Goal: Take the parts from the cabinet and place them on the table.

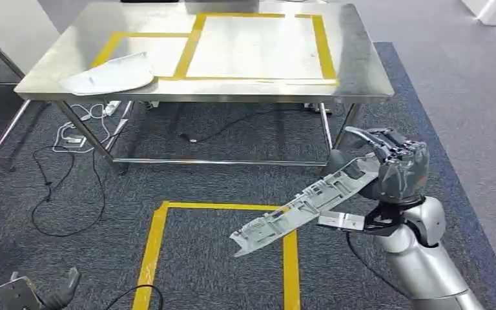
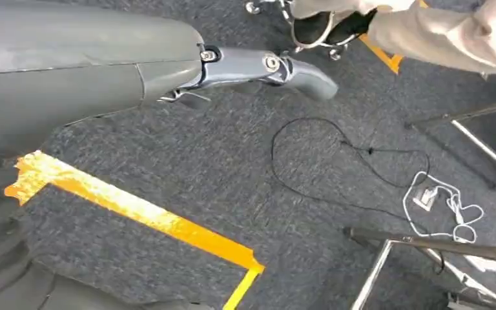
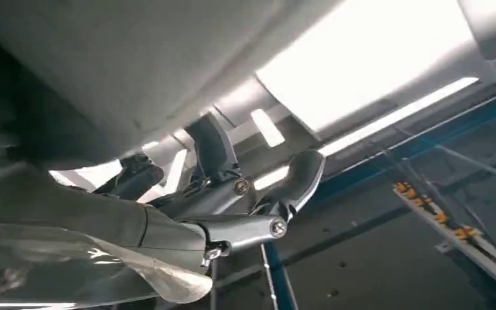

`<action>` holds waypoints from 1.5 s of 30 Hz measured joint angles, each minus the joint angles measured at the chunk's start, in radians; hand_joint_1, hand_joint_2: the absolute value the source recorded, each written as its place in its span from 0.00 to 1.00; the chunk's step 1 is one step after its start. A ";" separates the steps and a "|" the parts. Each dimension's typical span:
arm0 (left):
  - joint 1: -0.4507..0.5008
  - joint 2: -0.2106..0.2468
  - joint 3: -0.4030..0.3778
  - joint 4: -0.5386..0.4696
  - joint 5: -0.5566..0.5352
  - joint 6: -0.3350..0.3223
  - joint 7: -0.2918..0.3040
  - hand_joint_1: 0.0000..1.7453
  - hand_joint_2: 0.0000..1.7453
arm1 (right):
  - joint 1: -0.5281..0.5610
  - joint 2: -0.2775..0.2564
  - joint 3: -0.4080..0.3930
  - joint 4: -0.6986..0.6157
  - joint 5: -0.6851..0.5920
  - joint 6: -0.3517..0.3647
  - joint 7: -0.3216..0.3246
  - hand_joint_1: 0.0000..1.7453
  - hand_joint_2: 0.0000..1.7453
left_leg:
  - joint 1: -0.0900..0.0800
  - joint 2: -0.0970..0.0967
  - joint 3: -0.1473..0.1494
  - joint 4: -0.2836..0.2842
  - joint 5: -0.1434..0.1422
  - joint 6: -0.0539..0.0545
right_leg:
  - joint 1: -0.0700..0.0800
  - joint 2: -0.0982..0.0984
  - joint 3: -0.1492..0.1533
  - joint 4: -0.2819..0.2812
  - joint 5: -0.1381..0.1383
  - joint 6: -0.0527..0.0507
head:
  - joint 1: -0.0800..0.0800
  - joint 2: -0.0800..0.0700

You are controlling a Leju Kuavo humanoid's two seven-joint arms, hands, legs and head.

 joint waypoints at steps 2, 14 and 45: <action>0.000 0.002 0.000 -0.004 0.002 0.000 0.000 0.00 1.00 | -0.001 0.000 -0.001 0.000 0.000 0.000 -0.001 1.00 1.00 | 0.002 0.006 -0.019 0.047 -0.031 -0.013 | -0.008 -0.005 0.015 -0.007 -0.003 -0.011 | -0.005 0.000; 0.008 0.002 -0.005 -0.006 0.004 -0.008 0.000 0.00 1.00 | 0.003 0.003 -0.006 -0.001 -0.001 0.014 -0.002 1.00 1.00 | 0.013 0.015 -0.042 0.012 0.027 -0.014 | -0.008 -0.006 0.052 -0.011 -0.040 0.021 | -0.008 0.000; 0.008 0.002 -0.007 -0.011 0.009 -0.013 0.000 0.00 1.00 | 0.001 0.005 -0.026 -0.011 -0.019 0.034 0.005 1.00 1.00 | 0.007 0.013 -0.032 -0.005 0.013 0.005 | 0.000 -0.001 0.064 -0.009 -0.035 0.025 | -0.009 0.000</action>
